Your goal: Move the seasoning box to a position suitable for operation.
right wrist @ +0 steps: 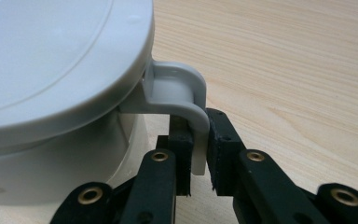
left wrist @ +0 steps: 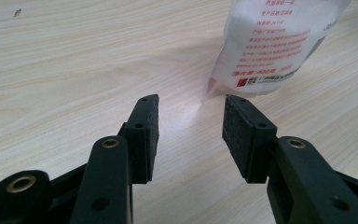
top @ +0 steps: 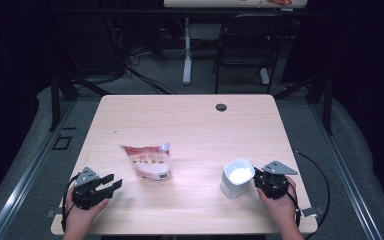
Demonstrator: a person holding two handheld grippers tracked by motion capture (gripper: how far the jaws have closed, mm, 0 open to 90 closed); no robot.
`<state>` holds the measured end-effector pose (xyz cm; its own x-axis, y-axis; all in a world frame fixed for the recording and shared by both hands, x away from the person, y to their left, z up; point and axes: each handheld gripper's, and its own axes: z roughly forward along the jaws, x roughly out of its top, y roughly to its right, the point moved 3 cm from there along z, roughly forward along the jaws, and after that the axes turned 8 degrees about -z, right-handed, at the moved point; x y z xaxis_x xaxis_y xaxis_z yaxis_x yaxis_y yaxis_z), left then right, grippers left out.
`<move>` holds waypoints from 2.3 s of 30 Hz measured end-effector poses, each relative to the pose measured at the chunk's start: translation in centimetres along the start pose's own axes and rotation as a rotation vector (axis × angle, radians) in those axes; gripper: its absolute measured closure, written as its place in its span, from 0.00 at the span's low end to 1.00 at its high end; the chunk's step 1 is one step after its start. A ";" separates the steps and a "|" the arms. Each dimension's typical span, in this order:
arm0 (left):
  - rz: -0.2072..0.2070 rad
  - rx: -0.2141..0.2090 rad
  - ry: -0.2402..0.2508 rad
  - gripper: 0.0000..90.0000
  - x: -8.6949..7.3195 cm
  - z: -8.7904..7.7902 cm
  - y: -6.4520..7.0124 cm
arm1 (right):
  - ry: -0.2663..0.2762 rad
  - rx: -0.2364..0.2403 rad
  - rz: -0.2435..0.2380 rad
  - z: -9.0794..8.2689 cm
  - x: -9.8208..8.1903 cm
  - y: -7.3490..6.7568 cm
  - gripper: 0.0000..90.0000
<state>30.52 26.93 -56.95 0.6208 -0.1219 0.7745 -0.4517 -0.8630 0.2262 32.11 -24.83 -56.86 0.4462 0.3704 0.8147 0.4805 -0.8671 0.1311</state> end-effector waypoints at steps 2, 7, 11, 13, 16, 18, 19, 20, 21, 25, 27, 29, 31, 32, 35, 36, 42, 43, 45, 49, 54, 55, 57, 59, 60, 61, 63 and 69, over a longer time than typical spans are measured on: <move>0.001 0.000 0.000 0.62 0.0 0.0 0.0 | -0.010 -0.017 0.011 -0.1 0.0 -0.4 0.90; 0.005 -0.001 -0.004 0.62 0.0 0.0 0.0 | -0.018 -0.032 0.019 -0.3 0.1 -1.2 0.90; 0.010 0.000 -0.003 0.63 0.0 0.0 0.1 | -0.026 -0.035 0.015 -0.3 0.2 -1.7 0.91; 0.014 -0.002 -0.005 0.63 0.0 0.0 0.1 | -0.024 -0.042 0.016 -0.2 0.3 -1.9 0.91; 0.014 -0.002 -0.005 0.63 0.1 0.1 0.1 | -0.025 -0.039 0.012 -0.1 0.4 -2.0 0.91; 0.012 -0.002 -0.004 0.63 0.1 0.1 0.2 | -0.021 -0.038 0.010 0.0 0.4 -2.1 0.91; 0.016 -0.003 -0.005 0.63 0.1 0.2 0.2 | -0.021 -0.036 0.005 0.1 0.6 -2.4 0.91; 0.016 -0.003 -0.005 0.63 0.1 0.2 0.2 | -0.021 -0.036 0.005 0.1 0.6 -2.4 0.91; 0.017 -0.003 -0.005 0.63 0.1 0.2 0.2 | -0.018 -0.026 0.000 0.3 0.7 -2.7 0.91; 0.017 -0.003 -0.006 0.63 0.1 0.2 0.2 | -0.018 -0.022 -0.005 0.4 0.9 -3.1 0.91; 0.018 -0.003 -0.006 0.63 0.1 0.2 0.2 | -0.013 -0.016 -0.005 0.6 1.0 -3.4 0.91; 0.017 -0.004 -0.006 0.63 0.1 0.2 0.2 | -0.010 -0.008 -0.008 0.7 1.1 -3.7 0.91; 0.017 -0.004 -0.007 0.63 0.1 0.2 0.2 | -0.009 -0.003 -0.006 0.7 1.1 -3.8 0.90; 0.017 -0.004 -0.007 0.63 0.1 0.2 0.2 | -0.008 0.000 -0.005 0.7 1.1 -3.8 0.90; 0.016 -0.004 -0.006 0.63 0.1 0.2 0.2 | -0.005 0.010 -0.001 0.7 1.1 -3.9 0.90; 0.017 -0.004 -0.006 0.63 0.1 0.2 0.2 | -0.005 0.010 -0.001 0.7 1.1 -3.9 0.90; 0.016 -0.010 -0.012 0.62 0.0 0.3 0.2 | -0.003 0.044 0.012 0.6 1.1 -3.9 0.87; 0.017 -0.009 -0.013 0.62 0.0 0.3 0.2 | 0.006 0.058 0.020 0.7 1.0 -3.9 0.84; 0.016 -0.010 -0.013 0.62 0.0 0.3 0.2 | 0.015 0.081 0.017 0.6 0.9 -3.9 0.82; 0.011 -0.009 -0.010 0.62 0.0 0.2 0.2 | 0.014 0.092 0.008 0.4 0.7 -3.7 0.82; 0.012 -0.011 -0.010 0.62 0.0 0.2 0.2 | 0.013 0.120 -0.004 0.1 0.5 -3.7 0.84; 0.013 -0.011 -0.010 0.62 0.0 0.2 0.2 | 0.014 0.118 -0.005 0.0 0.5 -3.7 0.84; 0.015 -0.012 -0.011 0.62 0.0 0.2 0.2 | 0.011 0.129 -0.021 -0.2 0.4 -3.7 0.87; 0.019 -0.013 -0.011 0.62 0.1 0.3 0.2 | -0.001 0.142 -0.034 -0.4 0.4 -3.8 0.89; 0.019 -0.013 -0.011 0.62 0.1 0.3 0.2 | -0.001 0.142 -0.034 -0.4 0.4 -3.8 0.89; 0.021 -0.013 -0.011 0.62 0.1 0.3 0.2 | -0.007 0.140 -0.048 -0.5 0.4 -4.0 0.90; 0.022 -0.012 -0.011 0.62 0.1 0.3 0.2 | -0.009 0.139 -0.058 -0.6 0.4 -4.1 0.90; 0.021 -0.008 -0.010 0.62 0.1 0.3 0.2 | -0.016 0.163 -0.071 -0.9 0.4 -4.6 0.90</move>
<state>30.67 26.60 -57.00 0.6173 -0.1443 0.7734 -0.4697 -0.8562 0.2153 29.40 -21.00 -56.64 0.4177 0.4351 0.7976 0.6271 -0.7733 0.0935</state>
